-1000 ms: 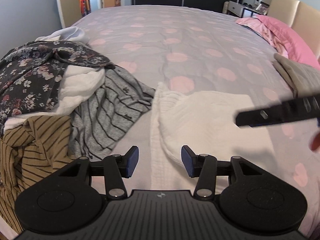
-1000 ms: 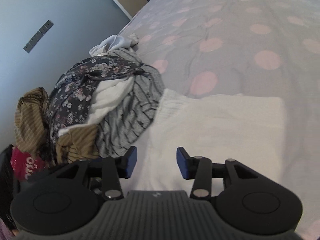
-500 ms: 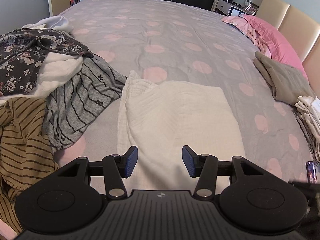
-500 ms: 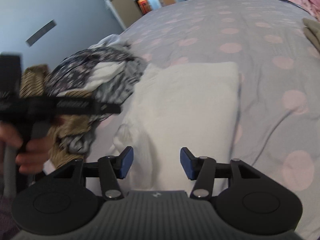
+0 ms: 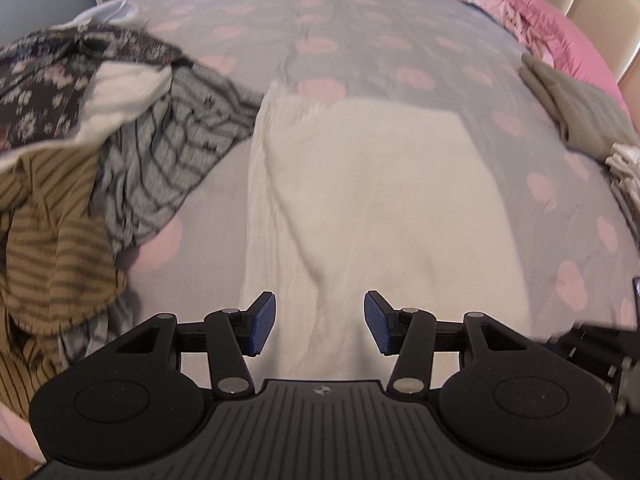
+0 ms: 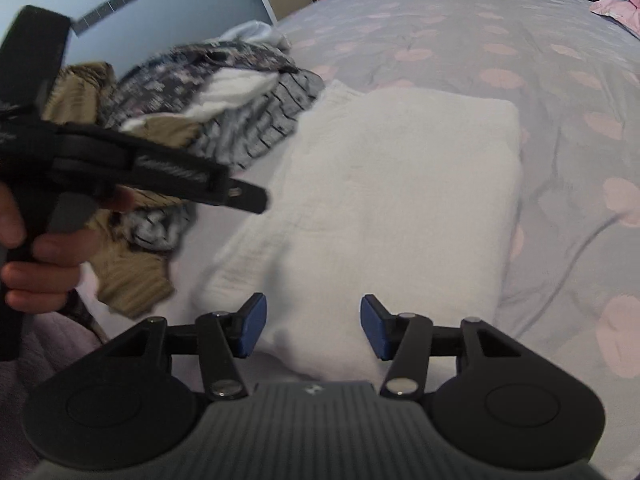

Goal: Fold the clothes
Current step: 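Open both grippers and move them back above the folded shirt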

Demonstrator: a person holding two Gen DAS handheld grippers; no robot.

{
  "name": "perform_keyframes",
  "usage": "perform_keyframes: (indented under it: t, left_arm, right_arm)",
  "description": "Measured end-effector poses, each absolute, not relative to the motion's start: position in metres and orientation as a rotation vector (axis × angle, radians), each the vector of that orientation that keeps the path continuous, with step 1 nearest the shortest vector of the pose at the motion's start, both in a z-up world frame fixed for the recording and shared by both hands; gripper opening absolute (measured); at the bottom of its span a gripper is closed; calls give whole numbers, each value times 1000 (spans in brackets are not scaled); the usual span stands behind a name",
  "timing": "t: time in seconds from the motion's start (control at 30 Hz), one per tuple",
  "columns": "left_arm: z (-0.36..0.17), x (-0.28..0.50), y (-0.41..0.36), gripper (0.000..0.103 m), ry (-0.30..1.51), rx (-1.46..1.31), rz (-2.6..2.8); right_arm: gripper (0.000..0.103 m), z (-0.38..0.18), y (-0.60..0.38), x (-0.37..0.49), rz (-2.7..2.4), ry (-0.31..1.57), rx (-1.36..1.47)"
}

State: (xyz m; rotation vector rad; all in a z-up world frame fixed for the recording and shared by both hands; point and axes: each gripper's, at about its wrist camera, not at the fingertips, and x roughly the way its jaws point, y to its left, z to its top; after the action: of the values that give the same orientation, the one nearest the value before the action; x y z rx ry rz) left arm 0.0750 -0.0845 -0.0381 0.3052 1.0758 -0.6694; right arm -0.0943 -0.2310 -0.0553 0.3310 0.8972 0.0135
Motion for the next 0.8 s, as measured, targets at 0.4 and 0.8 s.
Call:
perform_keyframes:
  t: [0.4, 0.8]
  left_arm:
    - [-44, 60, -48, 56, 1120, 227, -692]
    - [-81, 65, -51, 39, 1281, 161, -693]
  right_arm:
    - [56, -65, -219, -120, 5, 927, -58]
    - [56, -76, -214, -147, 1, 1001, -125]
